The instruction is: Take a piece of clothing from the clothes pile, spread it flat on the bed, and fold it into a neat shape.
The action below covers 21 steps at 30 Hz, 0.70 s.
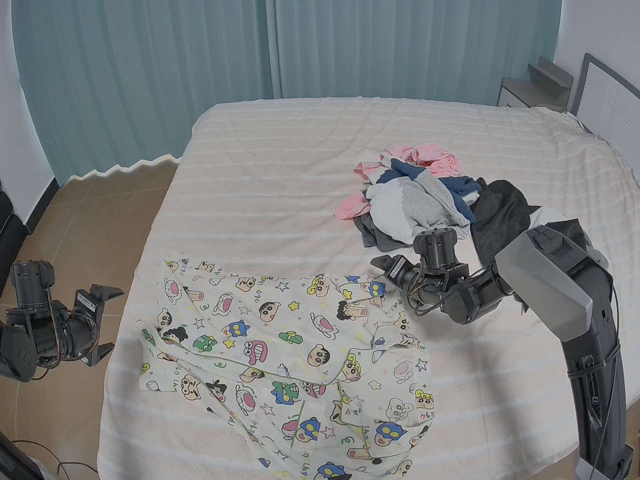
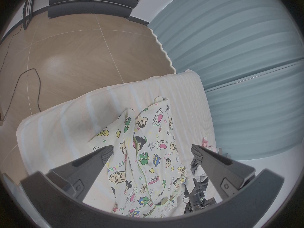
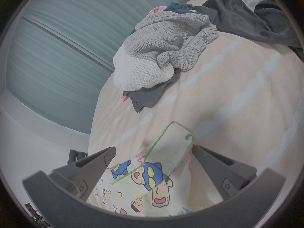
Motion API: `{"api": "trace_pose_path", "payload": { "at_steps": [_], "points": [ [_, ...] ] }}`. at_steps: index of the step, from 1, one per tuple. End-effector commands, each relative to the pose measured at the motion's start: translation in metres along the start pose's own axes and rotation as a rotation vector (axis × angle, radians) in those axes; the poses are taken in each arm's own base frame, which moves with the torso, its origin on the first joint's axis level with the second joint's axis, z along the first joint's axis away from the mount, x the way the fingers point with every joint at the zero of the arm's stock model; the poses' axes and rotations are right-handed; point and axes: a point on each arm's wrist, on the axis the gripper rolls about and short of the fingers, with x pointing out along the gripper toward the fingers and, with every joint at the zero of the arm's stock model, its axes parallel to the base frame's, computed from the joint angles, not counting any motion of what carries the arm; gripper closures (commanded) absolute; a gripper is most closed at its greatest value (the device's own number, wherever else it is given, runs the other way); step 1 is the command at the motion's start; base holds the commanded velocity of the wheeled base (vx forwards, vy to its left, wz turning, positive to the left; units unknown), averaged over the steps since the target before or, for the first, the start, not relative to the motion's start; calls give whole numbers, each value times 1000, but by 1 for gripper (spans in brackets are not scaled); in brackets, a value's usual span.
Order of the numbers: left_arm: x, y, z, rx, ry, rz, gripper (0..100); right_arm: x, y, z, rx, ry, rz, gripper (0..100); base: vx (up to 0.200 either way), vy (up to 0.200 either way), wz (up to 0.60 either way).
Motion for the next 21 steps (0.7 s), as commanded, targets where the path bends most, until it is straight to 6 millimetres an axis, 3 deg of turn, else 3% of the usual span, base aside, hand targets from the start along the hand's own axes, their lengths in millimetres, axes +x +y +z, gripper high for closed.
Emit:
{"api": "trace_pose_path", "payload": {
  "at_steps": [1,2,8,21],
  "points": [
    [1,2,1,-6,-3,7,0,10,-4,-3,0,2,-9,0,0,0,0],
    [1,2,2,-7,-5,10,0,11,-5,-4,-2,6,-14,100,0,0,0],
    [1,2,2,-7,-5,8,0,13,-2,-2,-2,-15,-17,100,0,0,0],
    [7,5,2,-9,0,19,0,13,27,24,-15,-71,23,100,0,0,0]
  ]
}}
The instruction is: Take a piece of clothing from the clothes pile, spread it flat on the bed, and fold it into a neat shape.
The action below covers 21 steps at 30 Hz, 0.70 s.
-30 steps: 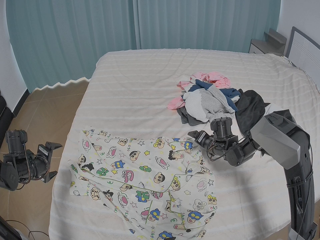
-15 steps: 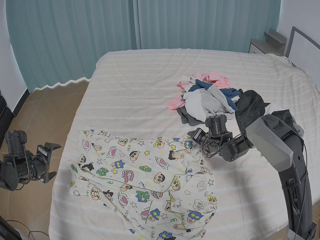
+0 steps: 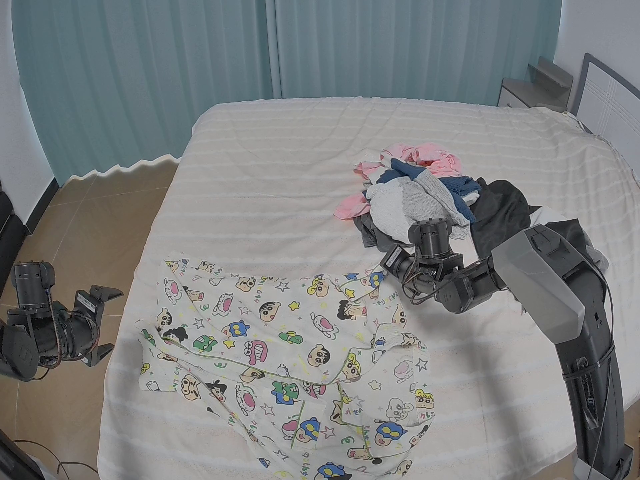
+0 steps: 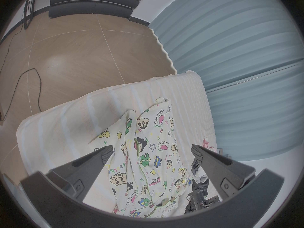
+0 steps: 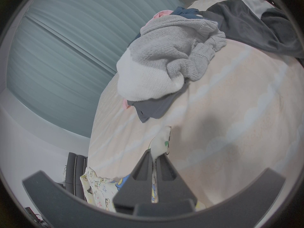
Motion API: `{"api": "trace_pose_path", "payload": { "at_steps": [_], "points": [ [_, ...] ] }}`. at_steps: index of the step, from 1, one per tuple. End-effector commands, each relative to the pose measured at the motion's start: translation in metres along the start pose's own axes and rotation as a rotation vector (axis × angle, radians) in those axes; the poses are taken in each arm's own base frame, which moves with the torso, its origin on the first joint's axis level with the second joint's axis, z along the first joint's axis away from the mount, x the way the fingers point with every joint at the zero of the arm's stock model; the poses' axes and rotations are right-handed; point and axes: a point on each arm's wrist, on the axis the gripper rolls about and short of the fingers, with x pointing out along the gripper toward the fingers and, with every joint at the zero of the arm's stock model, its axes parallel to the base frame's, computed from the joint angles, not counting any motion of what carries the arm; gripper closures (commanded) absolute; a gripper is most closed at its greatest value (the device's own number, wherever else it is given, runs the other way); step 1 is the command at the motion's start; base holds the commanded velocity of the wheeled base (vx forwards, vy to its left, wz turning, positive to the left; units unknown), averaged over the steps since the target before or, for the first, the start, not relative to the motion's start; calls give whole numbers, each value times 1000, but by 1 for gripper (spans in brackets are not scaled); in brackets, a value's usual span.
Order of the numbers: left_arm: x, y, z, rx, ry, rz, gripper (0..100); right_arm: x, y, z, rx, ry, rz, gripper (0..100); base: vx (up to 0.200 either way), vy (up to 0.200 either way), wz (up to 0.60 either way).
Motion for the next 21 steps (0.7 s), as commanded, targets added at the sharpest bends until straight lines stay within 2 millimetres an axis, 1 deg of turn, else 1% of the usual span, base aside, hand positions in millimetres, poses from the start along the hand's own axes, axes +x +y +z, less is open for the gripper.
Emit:
{"api": "trace_pose_path", "payload": {
  "at_steps": [1,4,8,10,11,12,14,17,20,21],
  "points": [
    [4,3,0,-5,7,14,0,1,17,17,-10,-27,23,100,0,0,0],
    [7,4,0,-5,6,16,0,4,22,23,-37,-20,11,100,0,0,0],
    [7,4,0,-5,6,15,0,8,23,30,-49,-29,-22,100,0,0,0],
    [7,4,0,-5,6,15,0,11,19,32,-49,-36,-43,100,0,0,0],
    [8,4,0,-5,6,16,0,13,17,33,-51,-36,-54,0,0,0,0],
    [8,4,0,-5,6,16,0,13,17,33,-51,-36,-54,0,0,0,0],
    [8,5,0,-6,7,18,0,15,10,32,-50,-31,-73,0,0,0,0],
    [9,5,0,-7,8,20,0,17,9,32,-48,-54,-83,0,0,0,0],
    [10,6,0,-7,10,23,0,15,12,36,-39,-79,-81,0,0,0,0],
    [10,6,0,-8,10,24,0,12,19,37,-31,-90,-67,0,0,0,0]
  ]
}}
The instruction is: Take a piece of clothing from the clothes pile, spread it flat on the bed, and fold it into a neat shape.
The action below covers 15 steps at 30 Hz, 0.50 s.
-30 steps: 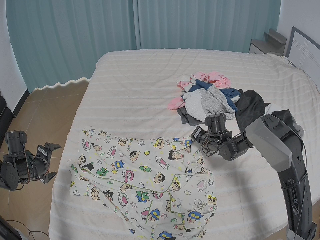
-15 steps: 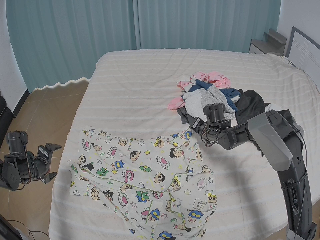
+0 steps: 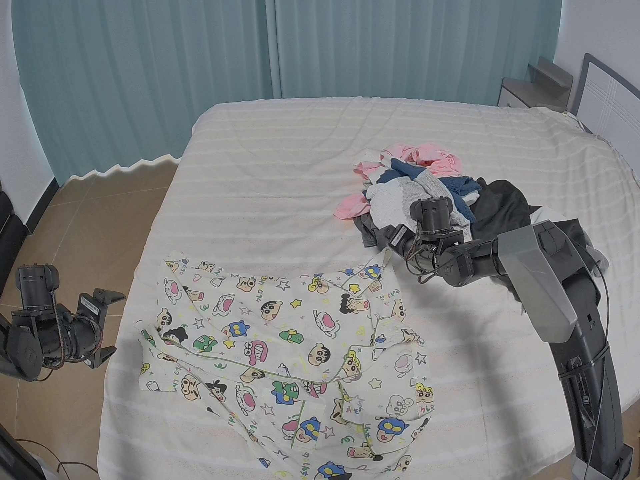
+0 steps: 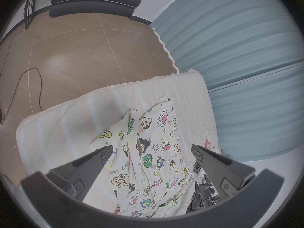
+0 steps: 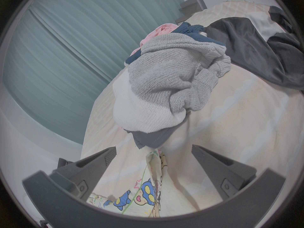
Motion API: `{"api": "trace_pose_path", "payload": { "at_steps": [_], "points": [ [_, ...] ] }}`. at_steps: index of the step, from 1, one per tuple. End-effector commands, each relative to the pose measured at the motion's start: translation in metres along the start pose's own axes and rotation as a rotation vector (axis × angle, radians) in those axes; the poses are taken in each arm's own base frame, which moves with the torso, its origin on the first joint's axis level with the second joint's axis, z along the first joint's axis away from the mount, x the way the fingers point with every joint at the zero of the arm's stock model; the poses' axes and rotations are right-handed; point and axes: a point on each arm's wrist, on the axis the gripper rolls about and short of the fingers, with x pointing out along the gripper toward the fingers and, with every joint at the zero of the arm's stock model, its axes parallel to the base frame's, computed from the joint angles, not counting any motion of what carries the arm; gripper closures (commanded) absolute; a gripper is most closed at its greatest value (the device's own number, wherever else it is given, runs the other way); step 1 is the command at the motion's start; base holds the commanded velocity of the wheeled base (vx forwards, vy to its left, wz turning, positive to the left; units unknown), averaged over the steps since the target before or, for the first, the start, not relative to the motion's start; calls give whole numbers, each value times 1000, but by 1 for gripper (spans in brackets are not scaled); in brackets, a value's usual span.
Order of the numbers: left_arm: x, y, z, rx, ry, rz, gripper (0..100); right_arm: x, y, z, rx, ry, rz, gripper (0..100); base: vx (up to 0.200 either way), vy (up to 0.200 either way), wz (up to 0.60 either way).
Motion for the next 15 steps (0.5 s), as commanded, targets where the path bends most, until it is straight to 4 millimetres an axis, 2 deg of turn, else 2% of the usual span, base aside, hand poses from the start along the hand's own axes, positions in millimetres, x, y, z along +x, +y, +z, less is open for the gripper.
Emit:
{"api": "trace_pose_path", "payload": {
  "at_steps": [1,3,5,6,8,9,12,13,15],
  "points": [
    [2,2,0,-3,5,9,0,-5,9,3,18,-16,18,0,0,0,0],
    [3,2,0,-3,5,10,0,-10,14,3,39,-13,21,0,0,0,0],
    [3,2,0,-3,5,10,0,-26,32,-4,103,13,44,0,0,0,0],
    [3,2,0,-3,5,10,0,-27,33,-4,106,16,44,0,0,0,0],
    [3,2,0,-3,5,10,0,-46,52,-10,148,51,82,0,0,0,0],
    [3,2,0,-3,5,10,0,-50,55,-14,148,65,88,0,0,0,0],
    [3,2,0,-3,5,10,0,-56,57,-34,127,118,76,0,0,0,0],
    [3,2,0,-3,5,10,0,-56,57,-34,127,118,76,0,0,0,0],
    [3,2,0,-3,5,10,0,-60,52,-54,115,170,43,0,0,0,0]
  ]
}}
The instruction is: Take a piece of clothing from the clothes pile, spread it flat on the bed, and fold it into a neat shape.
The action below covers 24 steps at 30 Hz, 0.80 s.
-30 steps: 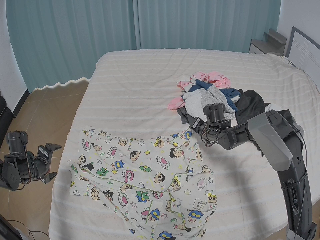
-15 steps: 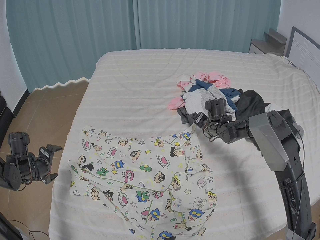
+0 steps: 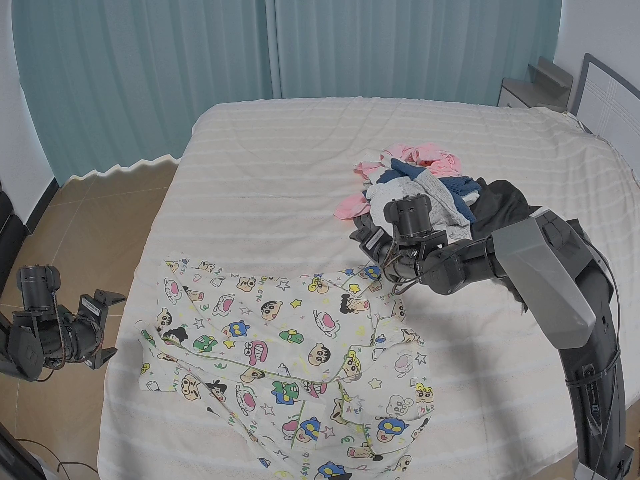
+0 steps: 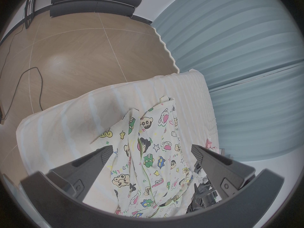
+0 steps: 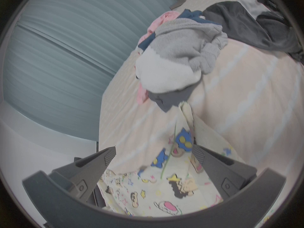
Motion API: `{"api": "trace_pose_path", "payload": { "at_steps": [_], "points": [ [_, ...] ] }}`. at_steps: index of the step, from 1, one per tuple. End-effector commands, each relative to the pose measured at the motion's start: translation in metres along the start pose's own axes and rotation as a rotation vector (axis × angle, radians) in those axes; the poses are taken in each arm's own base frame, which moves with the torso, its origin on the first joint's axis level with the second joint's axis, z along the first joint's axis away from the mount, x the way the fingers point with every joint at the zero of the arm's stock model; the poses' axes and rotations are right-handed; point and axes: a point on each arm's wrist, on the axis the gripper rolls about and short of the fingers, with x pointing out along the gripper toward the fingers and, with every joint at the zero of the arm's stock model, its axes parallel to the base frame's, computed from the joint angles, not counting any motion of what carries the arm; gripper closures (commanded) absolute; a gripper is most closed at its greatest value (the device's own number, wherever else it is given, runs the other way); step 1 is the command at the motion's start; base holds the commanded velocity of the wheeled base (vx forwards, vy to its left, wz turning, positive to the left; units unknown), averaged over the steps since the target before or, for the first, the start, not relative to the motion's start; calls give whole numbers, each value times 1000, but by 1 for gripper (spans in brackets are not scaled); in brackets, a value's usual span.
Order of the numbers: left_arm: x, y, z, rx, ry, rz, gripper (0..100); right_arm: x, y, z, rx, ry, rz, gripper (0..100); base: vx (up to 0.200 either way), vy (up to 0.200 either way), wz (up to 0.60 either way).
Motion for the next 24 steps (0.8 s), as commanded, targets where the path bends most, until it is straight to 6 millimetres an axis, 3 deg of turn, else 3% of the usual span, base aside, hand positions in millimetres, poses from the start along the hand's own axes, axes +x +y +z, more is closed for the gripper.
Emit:
{"api": "trace_pose_path", "payload": {
  "at_steps": [1,11,24],
  "points": [
    [1,0,0,-1,1,2,0,-17,4,-29,-9,76,-20,0,0,0,0],
    [3,2,0,-4,7,13,0,-19,-9,-49,-4,152,-60,0,0,0,0],
    [3,2,-1,-4,9,14,0,15,-6,-67,-17,170,-60,0,0,0,0]
  ]
}}
